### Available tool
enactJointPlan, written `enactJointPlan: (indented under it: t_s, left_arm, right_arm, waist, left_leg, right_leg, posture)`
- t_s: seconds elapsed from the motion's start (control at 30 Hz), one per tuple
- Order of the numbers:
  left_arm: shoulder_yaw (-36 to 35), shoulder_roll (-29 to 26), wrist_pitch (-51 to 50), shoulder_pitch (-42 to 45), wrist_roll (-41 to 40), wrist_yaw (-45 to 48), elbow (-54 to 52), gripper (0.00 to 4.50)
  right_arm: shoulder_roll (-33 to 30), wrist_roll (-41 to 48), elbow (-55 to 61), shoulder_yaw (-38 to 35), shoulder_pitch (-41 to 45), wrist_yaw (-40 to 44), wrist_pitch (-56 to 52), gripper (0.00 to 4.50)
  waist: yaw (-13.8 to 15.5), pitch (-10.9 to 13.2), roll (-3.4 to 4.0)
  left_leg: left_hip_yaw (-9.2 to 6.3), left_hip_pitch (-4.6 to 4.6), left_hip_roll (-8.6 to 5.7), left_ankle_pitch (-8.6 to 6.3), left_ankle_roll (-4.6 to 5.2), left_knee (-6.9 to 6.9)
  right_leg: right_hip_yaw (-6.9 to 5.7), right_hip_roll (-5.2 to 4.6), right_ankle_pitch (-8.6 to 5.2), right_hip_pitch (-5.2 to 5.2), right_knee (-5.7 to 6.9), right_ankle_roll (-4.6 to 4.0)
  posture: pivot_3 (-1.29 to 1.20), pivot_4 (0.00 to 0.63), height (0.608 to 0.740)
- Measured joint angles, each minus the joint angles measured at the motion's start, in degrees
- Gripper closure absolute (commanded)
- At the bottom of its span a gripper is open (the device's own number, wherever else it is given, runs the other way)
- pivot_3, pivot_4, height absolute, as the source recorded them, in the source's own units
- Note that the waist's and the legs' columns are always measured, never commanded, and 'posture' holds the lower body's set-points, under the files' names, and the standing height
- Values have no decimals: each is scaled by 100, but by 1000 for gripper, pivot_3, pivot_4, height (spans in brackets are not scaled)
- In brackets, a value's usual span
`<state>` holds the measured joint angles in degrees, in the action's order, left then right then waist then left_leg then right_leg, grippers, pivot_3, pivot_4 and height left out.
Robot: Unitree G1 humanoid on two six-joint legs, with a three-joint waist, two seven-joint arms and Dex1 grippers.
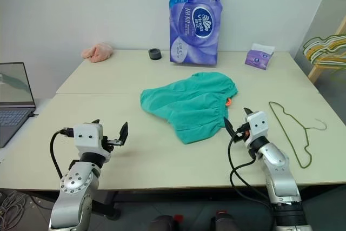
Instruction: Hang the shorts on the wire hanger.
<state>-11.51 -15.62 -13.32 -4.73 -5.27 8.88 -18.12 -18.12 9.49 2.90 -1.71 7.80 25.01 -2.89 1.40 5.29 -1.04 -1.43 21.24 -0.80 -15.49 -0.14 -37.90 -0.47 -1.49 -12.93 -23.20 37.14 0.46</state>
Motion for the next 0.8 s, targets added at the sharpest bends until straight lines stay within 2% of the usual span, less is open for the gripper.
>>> enactJointPlan:
  t_s: [0.43,0.5,0.6,0.7,0.8]
  left_arm:
    - [14,-111,132,94,-229,612,79,0]
    - [10,-170,106,71,-559,964,65,0]
    - [159,-765,-165,-205,-1131,1947,-98,0]
    - [286,-1533,-427,-311,-1298,2739,-138,0]
    - [246,-1863,-605,-227,-1498,3090,-153,0]
  right_arm:
    - [-680,-173,366,526,16,997,367,40]
    - [-796,-221,360,539,21,1082,378,40]
    - [-1120,-598,196,690,135,1211,521,40]
    - [-1360,-1069,-197,912,369,1251,657,40]
    - [-1479,-1444,-569,1108,646,1252,864,40]
  waist:
    - [-13,-4,-5]
    - [-12,-3,-5]
    - [-49,-5,-6]
    - [-68,-5,-7]
    - [-78,-5,-6]
  left_leg:
    - [12,-9,13,-7,-2,-2]
    - [14,-9,14,-8,-3,-2]
    - [21,-16,22,-13,-4,-1]
    - [20,-21,31,-15,-5,1]
    - [21,-23,34,-17,-5,1]
  right_leg:
    - [4,15,0,3,-3,-1]
    - [4,15,0,3,-3,-2]
    - [6,24,-6,3,-2,-10]
    - [4,36,-19,4,2,-17]
    - [4,36,-22,4,4,-20]
  posture:
    - [-10,49,740]
    - [-9,49,740]
    - [-2,47,740]
    - [2,45,740]
    - [-3,45,740]
